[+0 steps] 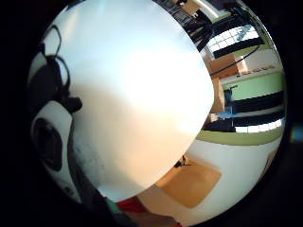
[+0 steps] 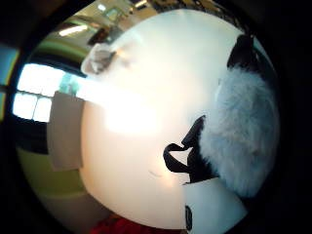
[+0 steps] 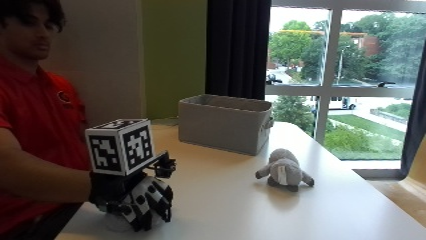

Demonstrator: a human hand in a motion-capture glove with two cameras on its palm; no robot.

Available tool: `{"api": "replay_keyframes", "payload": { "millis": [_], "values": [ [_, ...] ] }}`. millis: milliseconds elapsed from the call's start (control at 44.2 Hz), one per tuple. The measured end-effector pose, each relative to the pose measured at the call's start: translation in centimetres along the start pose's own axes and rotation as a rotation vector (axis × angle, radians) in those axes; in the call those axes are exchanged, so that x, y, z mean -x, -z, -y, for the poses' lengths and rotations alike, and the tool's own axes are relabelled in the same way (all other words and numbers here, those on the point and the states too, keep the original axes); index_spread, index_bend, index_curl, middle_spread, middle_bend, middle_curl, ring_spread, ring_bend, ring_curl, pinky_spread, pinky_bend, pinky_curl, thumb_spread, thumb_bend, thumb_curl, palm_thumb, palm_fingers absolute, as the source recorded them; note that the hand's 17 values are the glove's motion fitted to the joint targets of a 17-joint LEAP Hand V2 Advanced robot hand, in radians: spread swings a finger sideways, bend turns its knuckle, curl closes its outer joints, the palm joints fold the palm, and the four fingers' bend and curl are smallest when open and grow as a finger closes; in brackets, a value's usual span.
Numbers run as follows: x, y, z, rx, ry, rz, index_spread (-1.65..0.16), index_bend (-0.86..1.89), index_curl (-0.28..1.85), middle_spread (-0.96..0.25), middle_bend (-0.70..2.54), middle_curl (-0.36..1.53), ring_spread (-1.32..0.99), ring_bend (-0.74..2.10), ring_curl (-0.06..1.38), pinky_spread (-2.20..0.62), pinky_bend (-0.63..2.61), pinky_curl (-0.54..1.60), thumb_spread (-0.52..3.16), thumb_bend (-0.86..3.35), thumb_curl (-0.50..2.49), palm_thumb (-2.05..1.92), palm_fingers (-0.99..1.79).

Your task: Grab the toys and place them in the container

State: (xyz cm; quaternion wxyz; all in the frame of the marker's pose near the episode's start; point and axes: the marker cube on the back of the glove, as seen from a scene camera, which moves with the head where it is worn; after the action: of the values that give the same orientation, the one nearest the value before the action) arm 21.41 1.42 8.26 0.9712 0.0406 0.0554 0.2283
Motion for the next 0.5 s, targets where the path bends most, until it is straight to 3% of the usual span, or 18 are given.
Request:
{"api": "replay_keyframes", "payload": {
  "millis": [226, 498],
  "values": [
    [0.1, 0.1, 1.3, -0.073, 0.035, 0.071, -0.43, 0.60, 0.59, -0.36, 0.90, 0.49, -0.38, 1.11, 0.45, -0.45, 0.85, 0.30, 0.87, 0.14, 0.62, 0.56, 1.37],
    [3.4, 1.2, 2.1, -0.140, 0.206, 0.058, -0.40, 0.87, 0.77, -0.31, 1.16, 0.62, -0.36, 1.21, 0.49, -0.43, 0.84, 0.34, 0.73, 0.14, 0.74, 0.58, 1.31]
  ]
}}
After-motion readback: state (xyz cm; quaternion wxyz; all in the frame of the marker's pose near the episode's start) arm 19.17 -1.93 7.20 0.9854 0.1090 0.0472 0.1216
